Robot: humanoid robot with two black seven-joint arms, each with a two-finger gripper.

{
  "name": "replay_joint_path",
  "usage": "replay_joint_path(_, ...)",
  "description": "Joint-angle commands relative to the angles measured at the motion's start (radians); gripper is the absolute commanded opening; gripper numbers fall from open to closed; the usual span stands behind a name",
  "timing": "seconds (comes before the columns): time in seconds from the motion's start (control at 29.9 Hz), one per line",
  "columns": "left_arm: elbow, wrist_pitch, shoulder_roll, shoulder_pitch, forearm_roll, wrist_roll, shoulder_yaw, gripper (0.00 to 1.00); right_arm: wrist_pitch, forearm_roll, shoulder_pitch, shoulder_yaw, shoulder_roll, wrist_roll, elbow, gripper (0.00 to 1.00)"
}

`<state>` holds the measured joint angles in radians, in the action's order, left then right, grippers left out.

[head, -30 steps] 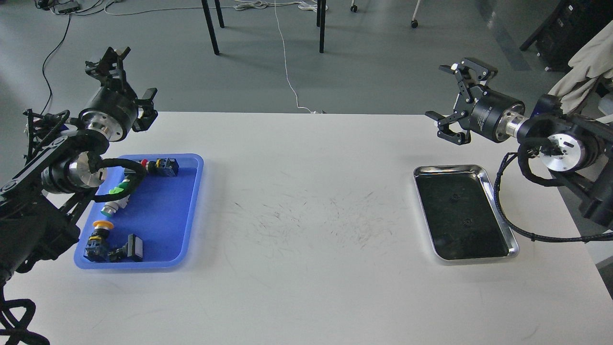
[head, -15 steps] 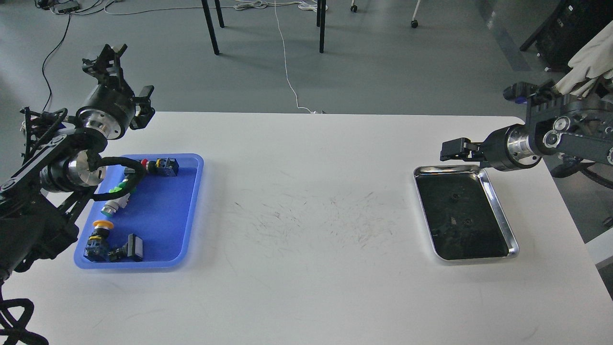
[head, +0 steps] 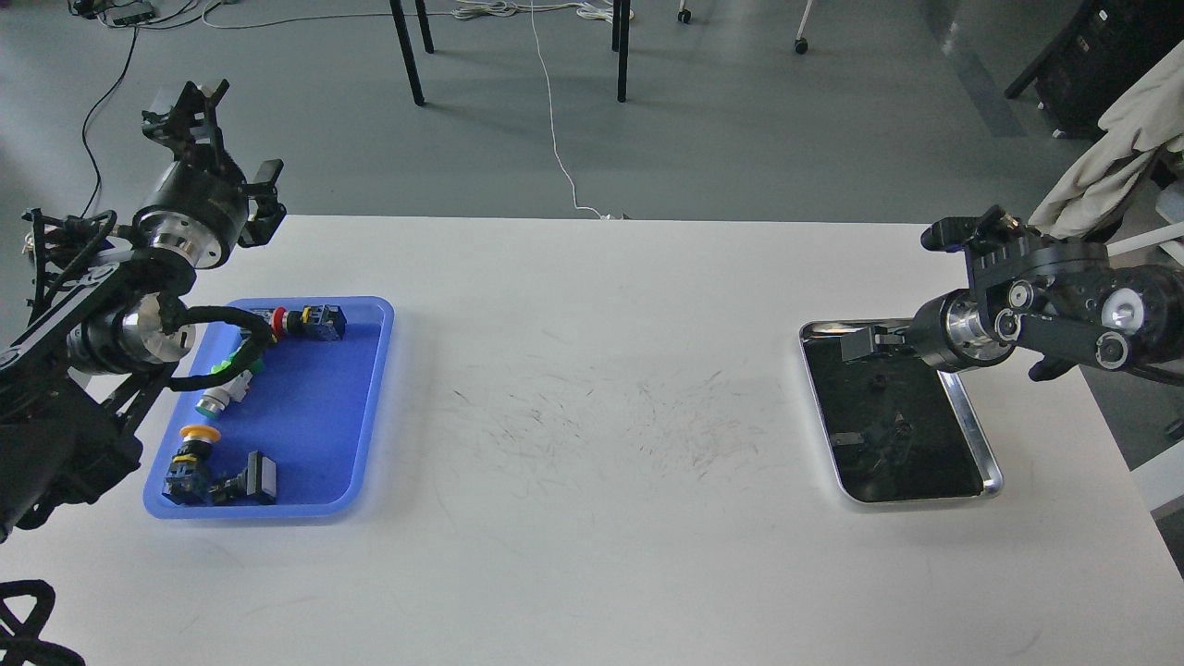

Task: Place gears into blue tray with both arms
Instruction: 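Lower the right gripper and grasp a small black gear in the metal tray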

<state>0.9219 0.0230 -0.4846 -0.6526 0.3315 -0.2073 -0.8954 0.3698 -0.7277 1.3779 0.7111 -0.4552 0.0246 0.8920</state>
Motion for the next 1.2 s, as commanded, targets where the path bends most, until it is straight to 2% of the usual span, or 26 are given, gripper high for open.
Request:
replay_joint_path(0.0, 0.0, 0.002, 0.001, 0.001, 0.0, -0.001, 0.0, 0.98, -0.002, -0.015, -0.01, 0.04, 0.038, 0.0, -0.019, 0.95)
replay_joint_path(0.3, 0.0, 0.002, 0.0, 0.001, 0.0, -0.001, 0.001, 0.98, -0.009, -0.021, -0.04, 0.06, 0.09, 0.0, -0.064, 0.89)
replay_joint_path(0.6, 0.0, 0.002, -0.003, 0.001, -0.002, -0.001, 0.0, 0.98, -0.009, -0.029, -0.048, 0.076, 0.093, -0.005, -0.07, 0.78)
replay_joint_path(0.84, 0.0, 0.002, -0.008, 0.001, -0.002, -0.001, 0.0, 0.98, -0.011, -0.045, -0.049, 0.079, 0.099, -0.005, -0.07, 0.57)
replay_joint_path(1.04, 0.0, 0.002, -0.011, 0.001, -0.002, -0.001, 0.0, 0.98, -0.011, -0.076, -0.049, 0.079, 0.099, -0.005, -0.071, 0.3)
replay_joint_path(1.14, 0.0, 0.002, -0.011, 0.002, -0.002, -0.001, 0.0, 0.98, -0.011, -0.09, -0.049, 0.079, 0.099, -0.005, -0.07, 0.24)
replay_joint_path(1.17, 0.0, 0.002, -0.011, 0.002, -0.002, -0.001, 0.0, 0.98, -0.011, -0.091, -0.051, 0.079, 0.099, -0.005, -0.071, 0.16)
